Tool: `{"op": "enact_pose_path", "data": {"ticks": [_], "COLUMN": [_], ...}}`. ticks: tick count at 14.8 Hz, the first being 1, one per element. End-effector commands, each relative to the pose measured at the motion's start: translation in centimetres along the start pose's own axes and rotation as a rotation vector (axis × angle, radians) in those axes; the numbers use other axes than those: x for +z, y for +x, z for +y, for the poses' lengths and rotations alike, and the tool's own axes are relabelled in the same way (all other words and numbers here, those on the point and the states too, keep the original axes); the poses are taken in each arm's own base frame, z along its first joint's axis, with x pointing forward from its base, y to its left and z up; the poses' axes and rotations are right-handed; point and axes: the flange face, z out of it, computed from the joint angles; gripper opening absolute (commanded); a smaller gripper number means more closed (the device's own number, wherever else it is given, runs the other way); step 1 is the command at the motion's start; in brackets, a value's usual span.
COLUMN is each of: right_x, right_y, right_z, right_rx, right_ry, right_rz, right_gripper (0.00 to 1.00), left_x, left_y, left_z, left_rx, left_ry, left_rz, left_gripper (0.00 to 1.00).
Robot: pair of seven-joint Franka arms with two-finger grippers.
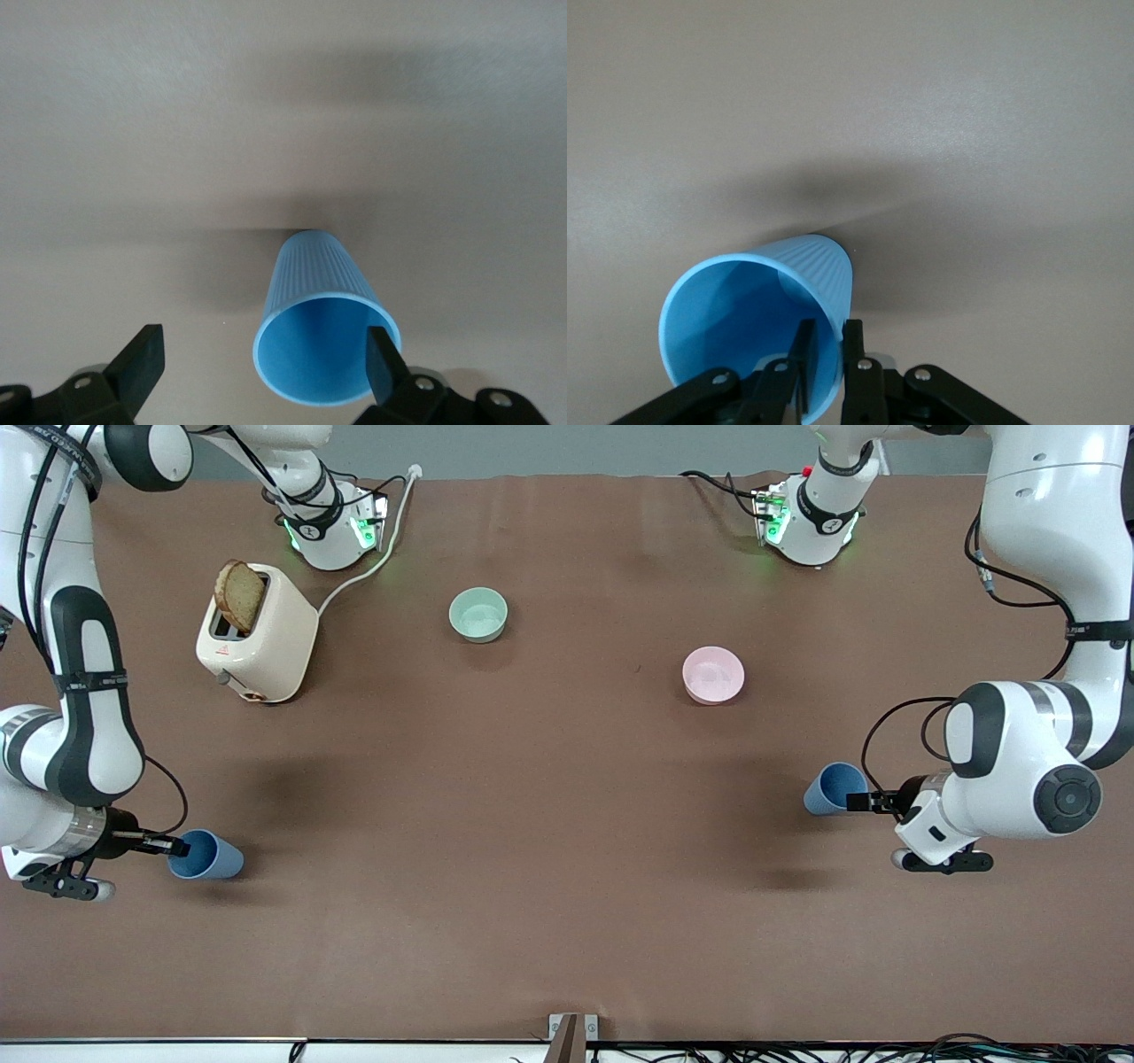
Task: Stack blue cups with both arms
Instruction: 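Grasp one blue cup with the right gripper while the left gripper grasps the other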
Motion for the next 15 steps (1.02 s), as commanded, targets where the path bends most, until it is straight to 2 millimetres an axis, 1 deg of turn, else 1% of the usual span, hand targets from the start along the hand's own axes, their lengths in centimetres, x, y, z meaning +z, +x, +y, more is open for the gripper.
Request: {"op": "enact_pose_path", "data": {"ticks": [1,2,3,4,5,6,8,9,10,11,12,13,14,15], "right_x": [-0.2,-0.4,-0.5,-0.9,-1.8,-4.4,-8.8,-11.2,-13.6,-15.4,-17.7,-20.1,-22.3,-24.8], "right_y": [0.1,0.1,0.1,0.1,0.3,0.2,-0.5,-1.0,-1.4,-1.6,-2.0,-2.6,-3.6,-5.0], "right_z": [-0.1,-0.2,-0.1,-0.7,-1.0,-1.3,-1.9,-2.2,-2.6,-2.9,-3.4,-3.8,-5.4,-6.8], "right_rx": [-0.006,-0.012,-0.011,-0.02,-0.022,-0.025,-0.027,-0.029,-0.029,-0.029,-0.027,-0.037,-0.058,-0.056], "right_ry": [0.022,0.018,0.017,0.015,0.014,0.015,0.026,0.03,0.02,0.009,0.004,-0.001,0.002,-0.006], "right_rz": [0.008,0.009,0.007,0.012,0.02,0.043,0.046,0.055,0.071,0.093,0.123,0.146,0.143,0.136], "right_gripper": [0.03,0.02,0.01,0.01,0.01,0.01,0.01,0.01,0.01,0.01,0.0,0.0,0.0,0.0], "left_x": [3.0,4.0,4.5,5.4,5.9,6.1,5.8,5.7,5.7,5.4,5.0,4.2,4.0,3.8], "left_y": [0.5,0.6,0.6,0.2,-0.3,-0.6,-0.7,-0.7,-0.6,-0.8,-0.8,-1.1,-1.4,-1.6], "left_z": [-0.1,-0.1,-0.1,0.5,0.6,0.7,0.9,0.7,0.6,0.8,0.7,0.6,0.7,0.6], "left_rx": [0.016,0.017,0.017,0.025,0.028,0.029,0.031,0.026,0.026,0.029,0.027,0.026,0.025,0.021], "left_ry": [0.004,0.004,0.004,0.006,0.008,0.007,0.01,0.009,0.007,0.009,0.009,0.009,0.008,0.008], "left_rz": [-0.028,-0.04,-0.05,-0.068,-0.084,-0.09,-0.089,-0.087,-0.085,-0.089,-0.088,-0.088,-0.105,-0.113], "left_gripper": [1.0,1.0,1.0,1.0,1.0,1.0,0.99,0.93,0.7,0.53,0.45,0.39,0.35,0.28]}}
